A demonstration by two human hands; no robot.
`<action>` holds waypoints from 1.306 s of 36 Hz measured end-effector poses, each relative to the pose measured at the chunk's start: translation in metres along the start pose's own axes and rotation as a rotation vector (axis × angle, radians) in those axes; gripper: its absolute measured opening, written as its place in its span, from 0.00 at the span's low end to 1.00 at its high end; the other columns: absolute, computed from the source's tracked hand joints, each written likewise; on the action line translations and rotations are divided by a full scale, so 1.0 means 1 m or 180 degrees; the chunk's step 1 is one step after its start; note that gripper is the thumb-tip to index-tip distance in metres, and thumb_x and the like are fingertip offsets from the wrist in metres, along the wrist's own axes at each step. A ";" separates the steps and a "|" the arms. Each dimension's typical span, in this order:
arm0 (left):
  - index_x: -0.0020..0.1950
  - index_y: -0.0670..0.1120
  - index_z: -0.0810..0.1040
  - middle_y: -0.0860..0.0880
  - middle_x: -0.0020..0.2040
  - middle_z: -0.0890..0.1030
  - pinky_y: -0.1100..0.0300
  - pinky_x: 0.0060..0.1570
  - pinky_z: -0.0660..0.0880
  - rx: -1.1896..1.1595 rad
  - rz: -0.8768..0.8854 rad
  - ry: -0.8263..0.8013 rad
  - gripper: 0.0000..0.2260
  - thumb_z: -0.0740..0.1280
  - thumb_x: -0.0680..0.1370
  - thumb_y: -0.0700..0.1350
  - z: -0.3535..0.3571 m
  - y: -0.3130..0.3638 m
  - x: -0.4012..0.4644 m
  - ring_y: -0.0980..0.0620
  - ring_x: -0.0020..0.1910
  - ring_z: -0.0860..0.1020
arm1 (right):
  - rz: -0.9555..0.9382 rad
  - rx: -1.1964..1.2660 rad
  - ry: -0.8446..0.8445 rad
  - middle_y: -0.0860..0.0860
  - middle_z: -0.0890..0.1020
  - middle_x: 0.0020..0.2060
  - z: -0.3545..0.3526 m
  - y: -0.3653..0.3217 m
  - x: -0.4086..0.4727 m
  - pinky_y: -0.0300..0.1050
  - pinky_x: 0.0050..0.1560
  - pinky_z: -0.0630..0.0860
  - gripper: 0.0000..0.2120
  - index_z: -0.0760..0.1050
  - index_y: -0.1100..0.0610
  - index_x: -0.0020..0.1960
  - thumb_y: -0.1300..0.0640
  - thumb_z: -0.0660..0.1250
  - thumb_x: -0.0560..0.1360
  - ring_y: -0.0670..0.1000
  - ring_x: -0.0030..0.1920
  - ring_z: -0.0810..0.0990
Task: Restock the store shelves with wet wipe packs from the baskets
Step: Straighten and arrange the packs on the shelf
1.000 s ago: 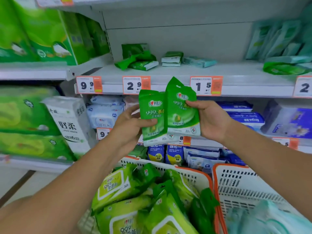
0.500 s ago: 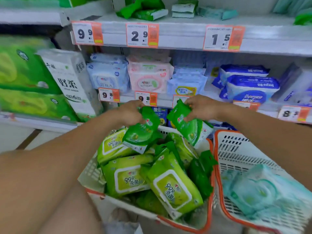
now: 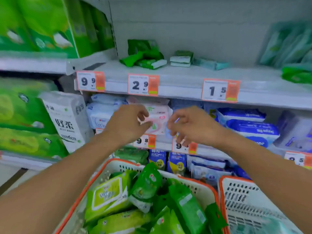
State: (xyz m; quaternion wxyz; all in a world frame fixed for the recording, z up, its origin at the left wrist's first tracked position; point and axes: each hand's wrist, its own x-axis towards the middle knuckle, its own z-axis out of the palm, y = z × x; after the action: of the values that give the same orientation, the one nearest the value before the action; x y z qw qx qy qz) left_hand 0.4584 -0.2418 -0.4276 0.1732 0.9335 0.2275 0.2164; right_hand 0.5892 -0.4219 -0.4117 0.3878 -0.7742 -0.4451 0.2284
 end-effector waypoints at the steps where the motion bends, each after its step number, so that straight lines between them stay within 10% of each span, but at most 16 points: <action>1: 0.46 0.51 0.80 0.56 0.39 0.82 0.60 0.42 0.77 -0.0300 0.0233 0.0609 0.05 0.73 0.74 0.50 -0.027 0.010 0.014 0.60 0.35 0.80 | -0.0291 0.0142 0.0439 0.59 0.84 0.35 -0.015 -0.021 0.008 0.48 0.30 0.80 0.03 0.79 0.60 0.45 0.60 0.70 0.77 0.55 0.30 0.83; 5: 0.43 0.51 0.80 0.56 0.34 0.80 0.62 0.43 0.75 -0.0397 0.0517 0.1627 0.03 0.71 0.74 0.48 -0.100 0.022 0.077 0.58 0.35 0.78 | -0.0940 -0.0128 0.1605 0.55 0.81 0.33 -0.059 -0.067 0.073 0.57 0.39 0.83 0.06 0.78 0.53 0.38 0.61 0.72 0.71 0.56 0.34 0.82; 11: 0.78 0.45 0.61 0.43 0.76 0.67 0.56 0.69 0.67 0.0742 -0.0453 -0.0430 0.38 0.74 0.74 0.54 -0.101 -0.017 0.161 0.43 0.73 0.68 | -0.0147 -0.1183 0.1118 0.57 0.76 0.66 -0.086 -0.079 0.188 0.48 0.62 0.74 0.36 0.69 0.56 0.71 0.53 0.80 0.67 0.57 0.64 0.75; 18: 0.81 0.56 0.40 0.49 0.82 0.52 0.46 0.67 0.69 0.0459 -0.0957 -0.1071 0.51 0.74 0.72 0.61 -0.089 -0.034 0.224 0.41 0.76 0.62 | 0.0435 -0.1759 0.0352 0.55 0.55 0.77 -0.085 -0.070 0.283 0.51 0.57 0.79 0.69 0.41 0.42 0.80 0.38 0.83 0.53 0.59 0.71 0.67; 21: 0.81 0.56 0.41 0.48 0.81 0.54 0.47 0.68 0.68 0.0618 -0.0911 -0.1128 0.47 0.72 0.75 0.60 -0.080 -0.038 0.246 0.42 0.76 0.62 | 0.0318 -0.1690 0.0274 0.53 0.65 0.75 -0.079 -0.066 0.312 0.53 0.70 0.69 0.64 0.51 0.46 0.80 0.38 0.83 0.53 0.56 0.73 0.66; 26: 0.81 0.49 0.56 0.44 0.76 0.67 0.54 0.69 0.68 0.0849 -0.0667 -0.0798 0.35 0.69 0.79 0.54 -0.059 -0.052 0.267 0.43 0.71 0.69 | 0.0132 -0.1204 0.0546 0.51 0.81 0.57 -0.068 -0.060 0.334 0.46 0.58 0.79 0.38 0.76 0.51 0.65 0.49 0.84 0.56 0.53 0.55 0.80; 30: 0.73 0.48 0.72 0.44 0.68 0.76 0.54 0.66 0.72 0.0593 -0.0566 -0.0078 0.19 0.65 0.81 0.46 -0.055 -0.062 0.268 0.43 0.66 0.74 | -0.0077 -0.0929 0.0837 0.50 0.82 0.57 -0.067 -0.057 0.325 0.45 0.54 0.82 0.40 0.77 0.50 0.67 0.48 0.80 0.56 0.52 0.55 0.81; 38: 0.52 0.46 0.83 0.44 0.44 0.80 0.48 0.53 0.79 -0.1196 -0.0218 0.0211 0.04 0.71 0.78 0.44 -0.089 -0.052 0.222 0.48 0.42 0.76 | -0.0387 0.0723 0.0635 0.52 0.83 0.40 -0.101 -0.063 0.230 0.45 0.45 0.84 0.04 0.82 0.58 0.44 0.65 0.73 0.71 0.50 0.46 0.82; 47: 0.57 0.45 0.80 0.38 0.57 0.82 0.60 0.53 0.80 -0.2197 0.0162 0.0107 0.07 0.65 0.81 0.40 -0.116 0.000 0.132 0.47 0.51 0.82 | -0.0707 0.0064 0.0849 0.50 0.80 0.56 -0.119 -0.035 0.108 0.48 0.48 0.84 0.24 0.78 0.52 0.64 0.65 0.76 0.71 0.51 0.46 0.83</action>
State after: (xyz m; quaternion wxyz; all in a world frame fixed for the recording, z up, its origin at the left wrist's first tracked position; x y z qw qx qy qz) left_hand 0.5081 -0.1500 -0.2865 0.4695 0.8215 0.1204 0.3002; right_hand 0.7092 -0.3649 -0.3138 0.4740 -0.7398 -0.4702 0.0838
